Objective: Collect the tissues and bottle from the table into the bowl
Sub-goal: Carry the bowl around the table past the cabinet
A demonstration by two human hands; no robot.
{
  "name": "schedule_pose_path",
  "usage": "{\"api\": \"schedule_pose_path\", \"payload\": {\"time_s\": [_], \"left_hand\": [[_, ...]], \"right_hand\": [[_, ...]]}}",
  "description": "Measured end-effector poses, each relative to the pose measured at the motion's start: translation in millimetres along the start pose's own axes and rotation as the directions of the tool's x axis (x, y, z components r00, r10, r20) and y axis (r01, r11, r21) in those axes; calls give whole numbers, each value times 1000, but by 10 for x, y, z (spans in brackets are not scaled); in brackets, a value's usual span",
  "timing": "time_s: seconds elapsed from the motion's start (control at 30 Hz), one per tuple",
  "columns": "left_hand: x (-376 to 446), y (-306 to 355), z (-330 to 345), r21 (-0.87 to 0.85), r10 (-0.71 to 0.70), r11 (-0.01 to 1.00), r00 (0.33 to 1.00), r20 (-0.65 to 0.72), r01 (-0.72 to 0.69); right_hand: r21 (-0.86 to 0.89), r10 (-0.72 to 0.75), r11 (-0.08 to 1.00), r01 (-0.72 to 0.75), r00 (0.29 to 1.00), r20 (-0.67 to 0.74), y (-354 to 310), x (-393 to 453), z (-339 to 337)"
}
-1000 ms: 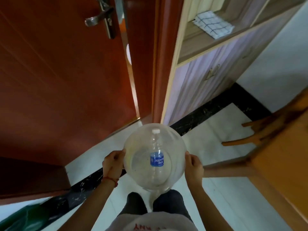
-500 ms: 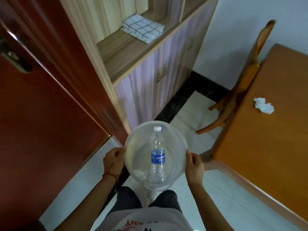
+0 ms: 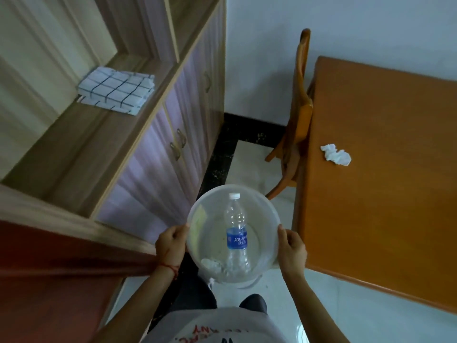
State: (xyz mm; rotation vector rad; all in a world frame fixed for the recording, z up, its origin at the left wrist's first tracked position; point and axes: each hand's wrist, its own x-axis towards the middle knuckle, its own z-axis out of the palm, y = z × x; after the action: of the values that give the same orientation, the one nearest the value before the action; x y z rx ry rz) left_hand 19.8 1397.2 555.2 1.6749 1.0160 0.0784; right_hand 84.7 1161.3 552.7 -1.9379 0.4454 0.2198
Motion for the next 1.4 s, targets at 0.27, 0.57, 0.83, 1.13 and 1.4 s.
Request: {"api": "schedule_pose_path", "payload": {"time_s": [0.27, 0.57, 0.83, 1.13, 1.4], "left_hand": [[772, 563, 311, 70, 82, 993, 988, 130, -91], [1163, 968, 716, 109, 89, 988, 983, 162, -108], [1397, 1260, 1195, 214, 98, 967, 979, 177, -135], [1697, 1462, 1428, 288, 141, 931, 949, 281, -224], [1952, 1495, 1491, 374, 213, 849, 889, 405, -374]], "right_hand": [[39, 36, 999, -31, 990, -135, -281, 451, 167], [27, 49, 999, -45, 986, -157, -411, 1021, 184], [23, 71, 997, -69, 985, -160, -562, 1546, 20], [14, 118, 993, -117, 971, -209, -686, 1773, 40], [-63, 109, 990, -126, 969, -220, -692, 1771, 70]]}}
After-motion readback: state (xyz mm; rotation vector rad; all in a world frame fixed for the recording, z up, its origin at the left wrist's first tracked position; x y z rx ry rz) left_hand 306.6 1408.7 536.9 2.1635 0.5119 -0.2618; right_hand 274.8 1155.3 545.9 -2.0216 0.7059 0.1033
